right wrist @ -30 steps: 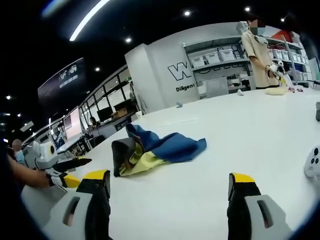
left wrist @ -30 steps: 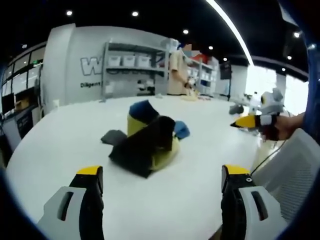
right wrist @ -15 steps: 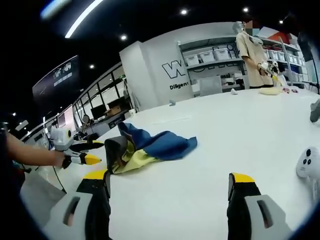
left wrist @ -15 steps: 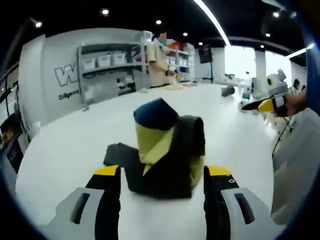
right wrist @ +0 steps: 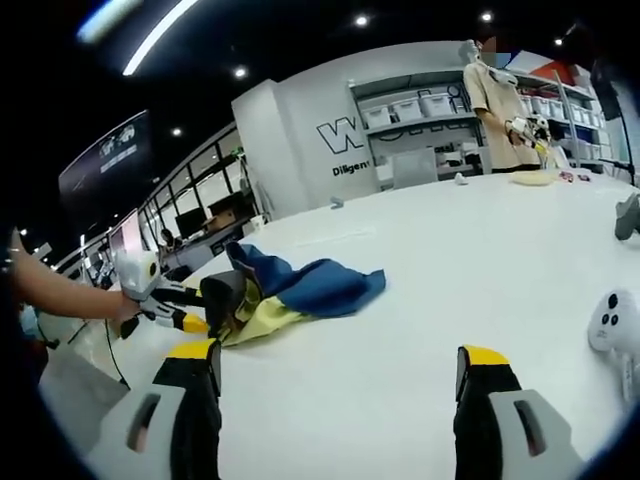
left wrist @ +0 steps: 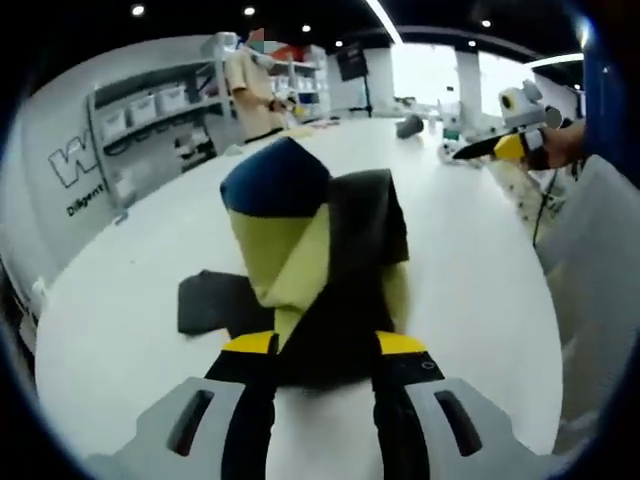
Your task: Fold the garment on the visible template until the final outline fits inside the template.
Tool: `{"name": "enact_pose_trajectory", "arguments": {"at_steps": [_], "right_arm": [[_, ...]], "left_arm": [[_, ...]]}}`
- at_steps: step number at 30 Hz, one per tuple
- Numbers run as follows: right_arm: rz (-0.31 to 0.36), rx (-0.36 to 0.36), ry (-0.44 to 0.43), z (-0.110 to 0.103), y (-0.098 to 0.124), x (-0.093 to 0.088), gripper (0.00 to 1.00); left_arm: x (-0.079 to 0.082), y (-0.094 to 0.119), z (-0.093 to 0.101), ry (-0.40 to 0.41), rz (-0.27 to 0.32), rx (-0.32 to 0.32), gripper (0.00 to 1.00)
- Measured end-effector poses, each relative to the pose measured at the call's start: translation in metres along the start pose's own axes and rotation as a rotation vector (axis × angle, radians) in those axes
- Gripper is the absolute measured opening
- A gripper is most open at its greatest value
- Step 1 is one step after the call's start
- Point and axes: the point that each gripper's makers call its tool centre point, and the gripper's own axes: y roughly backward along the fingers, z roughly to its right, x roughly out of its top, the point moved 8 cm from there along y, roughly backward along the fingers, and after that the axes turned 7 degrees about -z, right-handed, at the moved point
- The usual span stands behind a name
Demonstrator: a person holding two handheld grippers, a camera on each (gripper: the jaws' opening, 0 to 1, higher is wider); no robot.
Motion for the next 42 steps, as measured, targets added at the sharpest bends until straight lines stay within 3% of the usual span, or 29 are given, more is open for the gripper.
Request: {"name": "enact_pose_trajectory", "arguments": {"at_steps": [2,6,10,15,20,22,32,34,37,38,40,42], "right_arm": [[0.001,0.002,-0.008,0.000,-0.001,-0.001,0.98],[-0.007,0.008,-0.009,-0.001,-0.002,-0.003,0.97],[-0.002,0.016,-0.010,-0.002,-0.003,-0.003,0.97],[0.004,0.016,-0.014,-0.002,-0.001,-0.002,0.97],[0.011,0.008,-0.026,0.001,0.000,-0.001,0.97],[0.012,0.006,-0.027,0.001,0.000,-0.001,0.97],[0.007,0.030,0.001,-0.005,-0.005,0.000,0.96],[0.000,0.042,0.006,-0.008,-0.007,0.000,0.96],[0.002,0.052,0.018,-0.010,-0.009,0.002,0.96],[0.004,0.053,0.023,-0.010,-0.010,0.003,0.96],[0.005,0.054,0.026,-0.010,-0.011,0.005,0.95],[0.011,0.056,0.023,-0.010,-0.012,0.006,0.95]], "left_arm": [[-0.004,0.000,-0.003,0.010,0.002,0.011,0.30],[0.002,0.010,0.006,0.019,0.000,0.047,0.20],[-0.013,0.007,-0.007,0.028,0.000,0.086,0.15],[-0.003,0.009,0.003,0.045,-0.001,0.098,0.04],[-0.001,0.008,0.007,0.046,-0.012,0.119,0.03],[-0.009,0.008,0.001,0.052,-0.008,0.131,0.02],[0.019,0.051,0.011,0.116,0.125,0.268,0.00],[0.022,0.066,0.006,0.135,0.175,0.313,0.00],[0.029,0.081,0.001,0.114,0.204,0.360,0.00],[0.038,0.091,-0.002,0.101,0.243,0.405,0.00],[0.052,0.101,-0.001,0.107,0.264,0.430,0.00],[0.058,0.112,-0.014,0.084,0.280,0.456,0.00]]}}
